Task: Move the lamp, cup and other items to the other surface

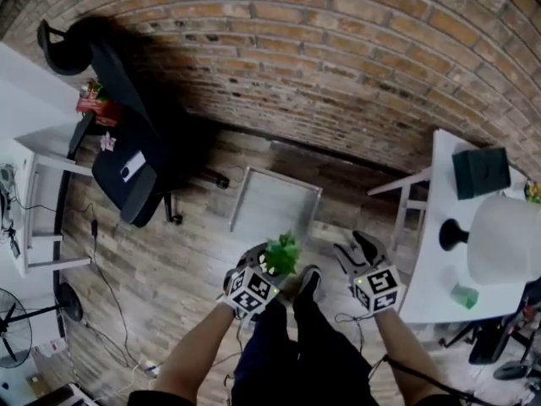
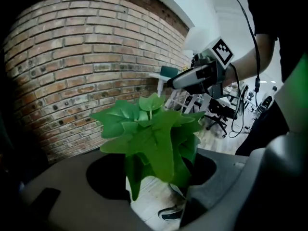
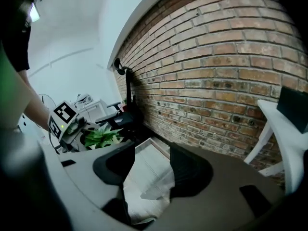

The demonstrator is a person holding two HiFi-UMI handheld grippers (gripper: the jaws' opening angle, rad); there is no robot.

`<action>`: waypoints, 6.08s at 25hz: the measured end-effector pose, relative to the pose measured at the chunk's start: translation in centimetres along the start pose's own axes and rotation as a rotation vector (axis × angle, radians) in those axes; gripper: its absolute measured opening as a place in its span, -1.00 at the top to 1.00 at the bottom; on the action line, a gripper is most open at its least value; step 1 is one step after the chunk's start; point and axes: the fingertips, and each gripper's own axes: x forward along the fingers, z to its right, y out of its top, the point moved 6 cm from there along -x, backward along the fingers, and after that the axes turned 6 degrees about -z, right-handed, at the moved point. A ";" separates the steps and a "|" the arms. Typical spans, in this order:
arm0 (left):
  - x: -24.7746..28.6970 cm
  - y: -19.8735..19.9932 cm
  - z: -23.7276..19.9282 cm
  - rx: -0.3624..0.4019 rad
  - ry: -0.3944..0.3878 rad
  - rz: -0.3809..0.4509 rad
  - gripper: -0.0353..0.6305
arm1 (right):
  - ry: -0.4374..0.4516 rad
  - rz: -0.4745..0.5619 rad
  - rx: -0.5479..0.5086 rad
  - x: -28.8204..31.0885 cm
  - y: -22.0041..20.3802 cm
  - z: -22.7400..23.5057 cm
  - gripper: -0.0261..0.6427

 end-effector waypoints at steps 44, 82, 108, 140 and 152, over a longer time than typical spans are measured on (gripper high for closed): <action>-10.8 11.5 16.2 0.304 -0.193 0.187 0.03 | -0.491 0.181 0.085 -28.3 -5.7 -6.6 0.33; 16.2 28.2 39.7 0.452 -0.188 0.086 0.03 | -0.614 0.110 0.301 -50.1 -28.2 11.2 0.33; 17.6 27.2 38.9 0.428 -0.190 0.015 -0.12 | -0.581 0.197 0.371 -49.3 -27.3 13.5 0.33; -21.9 24.5 13.1 0.122 0.150 0.555 0.81 | -0.438 0.520 -0.069 -33.6 7.4 -4.7 0.58; -29.9 21.0 8.5 0.112 0.218 0.628 0.85 | -0.433 0.599 -0.123 -30.6 12.3 -10.3 0.90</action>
